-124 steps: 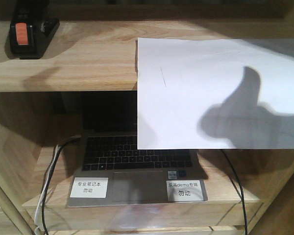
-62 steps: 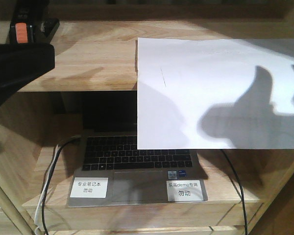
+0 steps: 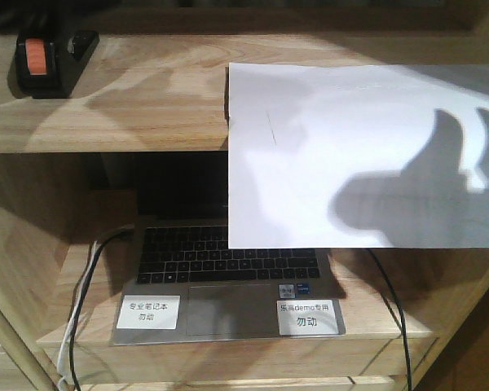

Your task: Grab stapler and paper to desk for stapling

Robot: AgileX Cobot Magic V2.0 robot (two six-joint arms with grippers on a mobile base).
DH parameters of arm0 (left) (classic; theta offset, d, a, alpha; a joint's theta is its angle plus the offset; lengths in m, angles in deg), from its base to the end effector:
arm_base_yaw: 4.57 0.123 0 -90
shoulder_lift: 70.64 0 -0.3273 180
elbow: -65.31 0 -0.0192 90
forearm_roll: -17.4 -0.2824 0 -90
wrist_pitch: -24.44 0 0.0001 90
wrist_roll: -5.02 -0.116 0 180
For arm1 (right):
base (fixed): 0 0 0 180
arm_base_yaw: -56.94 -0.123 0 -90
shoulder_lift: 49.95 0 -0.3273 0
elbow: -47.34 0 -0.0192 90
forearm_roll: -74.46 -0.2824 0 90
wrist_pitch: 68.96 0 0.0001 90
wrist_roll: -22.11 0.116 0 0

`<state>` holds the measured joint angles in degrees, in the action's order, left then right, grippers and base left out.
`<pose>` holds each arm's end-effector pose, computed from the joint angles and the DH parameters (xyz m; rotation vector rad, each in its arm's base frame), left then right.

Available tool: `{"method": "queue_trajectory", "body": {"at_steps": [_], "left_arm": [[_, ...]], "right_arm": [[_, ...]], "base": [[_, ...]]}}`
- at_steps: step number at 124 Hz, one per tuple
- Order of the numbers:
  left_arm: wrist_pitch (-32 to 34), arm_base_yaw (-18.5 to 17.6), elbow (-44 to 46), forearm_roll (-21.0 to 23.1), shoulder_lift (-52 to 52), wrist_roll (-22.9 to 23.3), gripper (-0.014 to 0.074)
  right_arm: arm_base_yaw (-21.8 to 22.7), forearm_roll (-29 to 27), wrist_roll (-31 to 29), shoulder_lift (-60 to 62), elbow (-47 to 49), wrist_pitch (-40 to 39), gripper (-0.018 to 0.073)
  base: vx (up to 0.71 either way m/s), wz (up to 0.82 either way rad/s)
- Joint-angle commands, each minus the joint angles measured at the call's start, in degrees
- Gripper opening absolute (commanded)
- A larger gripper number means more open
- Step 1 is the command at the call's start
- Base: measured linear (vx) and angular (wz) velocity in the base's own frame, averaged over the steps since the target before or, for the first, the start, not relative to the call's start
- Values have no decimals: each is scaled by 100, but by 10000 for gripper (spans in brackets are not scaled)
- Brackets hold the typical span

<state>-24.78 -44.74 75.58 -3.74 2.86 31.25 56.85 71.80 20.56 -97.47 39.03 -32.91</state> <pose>0.2153 -0.1403 0.5421 0.2864 1.9078 -0.3467 0.1177 0.0034 0.5350 -0.0140 1.6031 0.0313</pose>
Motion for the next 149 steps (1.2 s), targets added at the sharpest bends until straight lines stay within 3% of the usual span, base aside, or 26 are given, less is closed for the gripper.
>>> {"method": "queue_trajectory", "body": {"at_steps": [1, 19, 34, 47, 70, 90, 127, 149], "left_arm": [[-155, -18, 737, -437, 320, 283, 681], [-1004, 11, 1594, -811, 940, 455, 680], [-1429, 270, 2102, -925, 1338, 625, 678], [-1429, 500, 2207, -907, 1521, 625, 677], [-1384, 927, 2207, -372, 1822, 617, 662], [-1355, 1140, 2207, -185, 2065, 535, 654], [-1320, 1252, 2207, -45, 2190, 513, 619], [-1292, 1252, 2207, -45, 2190, 513, 544]], "right_arm": [[9, 23, -24, -49, 154, -423, 237], [9, 23, -24, -49, 154, -423, 239], [9, 23, -24, -49, 154, -423, 239], [9, 23, -24, -49, 154, -423, 239], [9, 23, -24, -49, 154, -423, 239], [9, 23, -24, -49, 154, -423, 239], [9, 23, -24, -49, 154, -423, 239], [9, 23, -24, -49, 154, -423, 239]], "base": [[0, 0], [0, 0], [0, 0], [0, 0], [0, 0], [0, 0], [0, 0], [0, 0]]}}
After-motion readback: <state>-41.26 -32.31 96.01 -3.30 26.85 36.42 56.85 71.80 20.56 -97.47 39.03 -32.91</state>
